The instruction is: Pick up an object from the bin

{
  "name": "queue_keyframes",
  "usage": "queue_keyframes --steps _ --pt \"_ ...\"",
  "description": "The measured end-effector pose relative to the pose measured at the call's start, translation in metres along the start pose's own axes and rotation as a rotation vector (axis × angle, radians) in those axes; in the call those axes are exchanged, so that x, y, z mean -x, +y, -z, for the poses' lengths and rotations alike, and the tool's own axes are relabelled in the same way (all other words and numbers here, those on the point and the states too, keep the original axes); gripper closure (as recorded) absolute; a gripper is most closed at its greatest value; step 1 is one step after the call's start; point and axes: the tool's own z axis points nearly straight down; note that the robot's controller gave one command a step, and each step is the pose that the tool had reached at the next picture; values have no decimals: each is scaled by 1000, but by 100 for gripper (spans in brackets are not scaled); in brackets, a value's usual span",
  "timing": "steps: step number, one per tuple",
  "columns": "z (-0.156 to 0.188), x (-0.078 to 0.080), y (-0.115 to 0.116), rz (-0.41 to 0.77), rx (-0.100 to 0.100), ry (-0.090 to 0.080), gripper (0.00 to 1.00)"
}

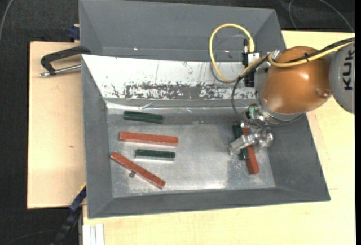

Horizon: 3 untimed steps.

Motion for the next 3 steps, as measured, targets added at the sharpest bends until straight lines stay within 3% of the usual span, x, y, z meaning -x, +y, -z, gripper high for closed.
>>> queue_keyframes --steps 3 --pt "27 3 -4 -14 -1 -1 100"
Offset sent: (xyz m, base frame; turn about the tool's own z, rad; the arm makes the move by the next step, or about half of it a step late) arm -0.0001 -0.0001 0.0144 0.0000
